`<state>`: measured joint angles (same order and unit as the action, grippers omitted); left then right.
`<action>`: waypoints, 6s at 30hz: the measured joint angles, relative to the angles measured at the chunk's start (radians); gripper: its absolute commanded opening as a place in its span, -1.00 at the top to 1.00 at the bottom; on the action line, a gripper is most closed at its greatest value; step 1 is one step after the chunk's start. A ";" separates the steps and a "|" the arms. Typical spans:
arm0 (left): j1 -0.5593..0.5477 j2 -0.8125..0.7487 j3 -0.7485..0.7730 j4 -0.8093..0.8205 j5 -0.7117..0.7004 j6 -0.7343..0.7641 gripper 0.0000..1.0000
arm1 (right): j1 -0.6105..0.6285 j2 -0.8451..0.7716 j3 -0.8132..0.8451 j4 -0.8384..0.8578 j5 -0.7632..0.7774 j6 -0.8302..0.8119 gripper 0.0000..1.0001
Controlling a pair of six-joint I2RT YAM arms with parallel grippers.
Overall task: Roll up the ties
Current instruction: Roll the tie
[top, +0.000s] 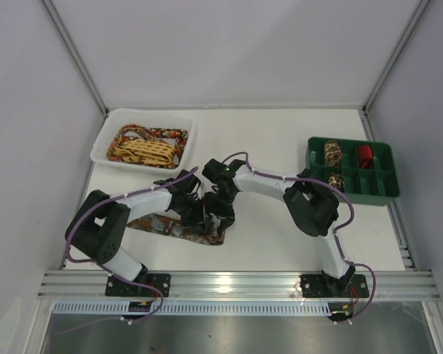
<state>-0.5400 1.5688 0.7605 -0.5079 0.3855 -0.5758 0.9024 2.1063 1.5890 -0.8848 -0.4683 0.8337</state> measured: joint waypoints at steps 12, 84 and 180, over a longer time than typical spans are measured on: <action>0.000 0.000 0.002 -0.004 -0.003 0.000 0.99 | 0.005 -0.044 -0.013 0.045 -0.004 -0.014 0.06; 0.111 -0.174 0.043 -0.209 -0.284 -0.053 0.99 | 0.047 0.043 0.055 0.150 -0.042 -0.079 -0.19; -0.004 -0.310 0.015 -0.290 -0.249 -0.143 0.99 | 0.028 -0.046 -0.242 0.404 -0.184 -0.127 0.60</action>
<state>-0.5438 1.2587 0.7757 -0.7979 0.1364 -0.7193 0.9306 2.0605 1.3472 -0.4808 -0.6525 0.7071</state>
